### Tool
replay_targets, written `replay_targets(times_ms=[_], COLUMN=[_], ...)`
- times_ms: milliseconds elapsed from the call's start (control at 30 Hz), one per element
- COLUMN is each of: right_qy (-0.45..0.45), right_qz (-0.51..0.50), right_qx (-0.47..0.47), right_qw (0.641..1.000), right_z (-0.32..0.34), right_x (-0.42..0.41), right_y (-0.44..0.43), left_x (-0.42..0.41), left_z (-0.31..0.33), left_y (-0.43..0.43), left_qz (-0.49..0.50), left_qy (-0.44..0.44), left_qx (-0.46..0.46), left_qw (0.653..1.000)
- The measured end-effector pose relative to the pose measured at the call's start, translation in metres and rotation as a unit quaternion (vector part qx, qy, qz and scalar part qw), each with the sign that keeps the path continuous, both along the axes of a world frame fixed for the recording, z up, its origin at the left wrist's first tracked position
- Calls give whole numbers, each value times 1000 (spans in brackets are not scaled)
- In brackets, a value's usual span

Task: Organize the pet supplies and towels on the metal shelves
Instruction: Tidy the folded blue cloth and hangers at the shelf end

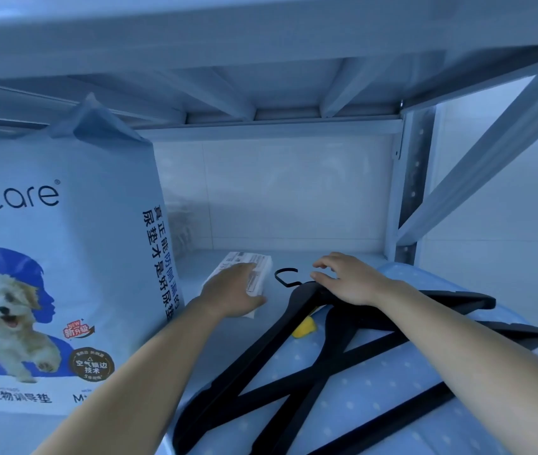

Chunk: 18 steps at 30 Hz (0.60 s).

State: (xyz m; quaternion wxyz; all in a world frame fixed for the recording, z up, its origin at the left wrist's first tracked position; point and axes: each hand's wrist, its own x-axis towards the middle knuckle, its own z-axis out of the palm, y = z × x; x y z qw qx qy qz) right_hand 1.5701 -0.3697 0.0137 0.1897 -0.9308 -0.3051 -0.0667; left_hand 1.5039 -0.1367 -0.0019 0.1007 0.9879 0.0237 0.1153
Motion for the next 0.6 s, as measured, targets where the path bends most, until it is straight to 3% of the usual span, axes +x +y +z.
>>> replay_targets(times_ms=[133,300,467,600], right_qy=[-19,-32,-22,-22], right_qz=[23,73,118,118], right_qx=[-2,16,25,-42], right_qw=[1000,997,992,992], right_z=[11,16,16,17], right_x=[-5,-15,-25,-28], right_y=[10,39,64,73], left_x=[-11,-18,-22,-27], left_z=[-2,-4,-3,-6], left_y=[3,10,5,2], left_qz=[36,62,75,58], left_qy=[31,100,46,17], left_qx=[66,3,28,31], left_qw=[997,993,996,998])
